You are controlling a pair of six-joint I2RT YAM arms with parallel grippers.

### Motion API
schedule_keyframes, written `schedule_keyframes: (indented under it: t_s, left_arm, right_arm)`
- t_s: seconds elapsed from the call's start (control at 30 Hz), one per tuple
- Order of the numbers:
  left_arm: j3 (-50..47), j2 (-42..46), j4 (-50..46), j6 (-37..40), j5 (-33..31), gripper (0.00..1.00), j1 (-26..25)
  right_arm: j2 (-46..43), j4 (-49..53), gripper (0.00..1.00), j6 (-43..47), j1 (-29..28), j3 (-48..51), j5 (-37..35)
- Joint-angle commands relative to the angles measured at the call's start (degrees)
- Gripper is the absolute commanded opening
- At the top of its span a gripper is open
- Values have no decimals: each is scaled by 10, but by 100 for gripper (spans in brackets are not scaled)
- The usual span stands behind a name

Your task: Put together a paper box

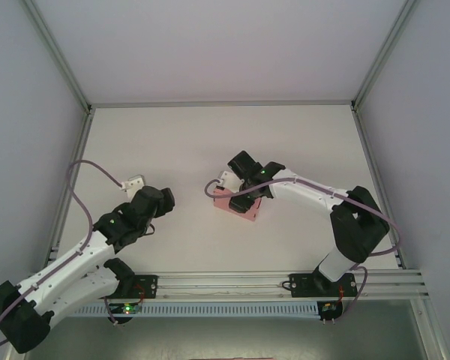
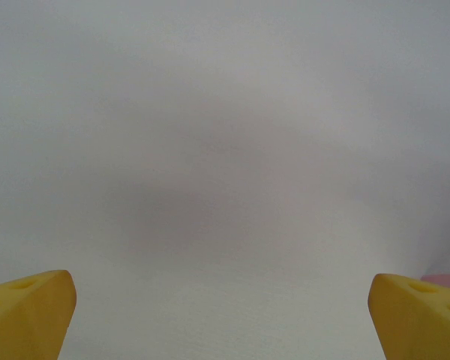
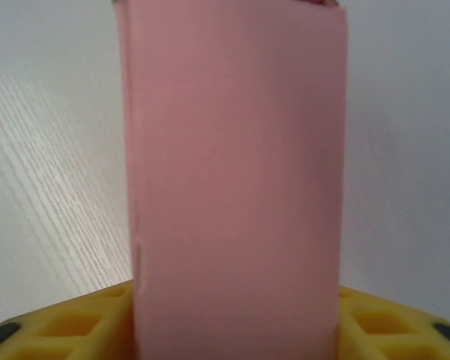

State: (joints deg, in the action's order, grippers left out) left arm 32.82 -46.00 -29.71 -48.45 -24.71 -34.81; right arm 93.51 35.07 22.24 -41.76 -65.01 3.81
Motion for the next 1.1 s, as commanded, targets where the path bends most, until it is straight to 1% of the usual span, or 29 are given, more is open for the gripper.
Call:
schedule_keyframes:
  t_s: [0.0,0.07,0.13,0.17,0.2,0.23,0.27,0.3,0.33,0.37,0.43,0.47,0.5,0.53,0.6,0.67,0.73,0.77,0.8,0.83,0.87,0.93,1.0,1.07]
  left_arm:
    - [-14,24,-28,-16,-22,100,3]
    - [-17,37,-32,-14,-24,100,3]
    - [-21,49,-35,-16,-27,100,4]
    - [-23,54,-35,-15,-30,100,3]
    - [-24,58,-35,-15,-32,100,3]
    - [-26,61,-35,-16,-34,100,3]
    - [-27,64,-34,-16,-35,100,3]
    - [-29,64,-32,-17,-35,100,3]
    - [-30,63,-29,-19,-33,100,3]
    - [-32,61,-21,-19,-27,100,3]
    - [-35,56,-2,-16,-18,100,3]
    - [-35,51,4,-12,-16,100,3]
    - [-32,46,4,-10,-14,100,3]
    - [-28,41,0,-9,-15,100,3]
    - [-18,30,-7,-4,-18,100,3]
    - [-8,23,-11,4,-18,100,3]
    - [2,18,-12,11,-21,100,2]
    - [8,17,-12,16,-25,100,3]
    - [13,15,-11,23,-31,100,3]
    - [20,13,-13,29,-38,100,3]
    - [28,10,-14,36,-50,100,4]
    - [39,0,-2,60,-70,100,5]
    - [53,-16,12,78,-91,100,13]
    - [77,-40,9,96,-103,100,24]
  right_arm:
    - [6,32,45,12,-6,-24,-41]
    - [0,29,40,16,-25,-29,-99]
    - [-11,-5,38,45,-66,-13,-210]
    - [-16,-38,37,69,-84,3,-265]
    - [-20,-82,40,100,-102,23,-320]
    - [-24,-125,40,129,-115,44,-359]
    - [-25,-154,40,172,-124,63,-371]
    - [-27,-180,42,227,-136,88,-375]
    - [-27,-225,43,256,-148,114,-398]
    - [-28,-269,40,280,-156,140,-413]
    - [-39,-336,40,312,-165,186,-405]
    - [-48,-366,44,318,-166,209,-397]
    - [-58,-398,53,318,-166,231,-388]
    - [-69,-408,57,315,-167,245,-376]
    - [-92,-400,61,292,-167,259,-353]
    - [-121,-365,69,268,-167,258,-322]
    - [-155,-340,74,245,-172,254,-302]
    - [-179,-315,80,236,-173,252,-270]
    - [-204,-307,83,228,-173,255,-248]
    - [-229,-303,89,221,-171,261,-223]
    - [-258,-297,98,223,-168,270,-194]
    - [-308,-306,98,202,-157,288,-163]
    - [-357,-294,98,192,-134,301,-110]
    - [-400,-328,98,158,-110,319,-104]
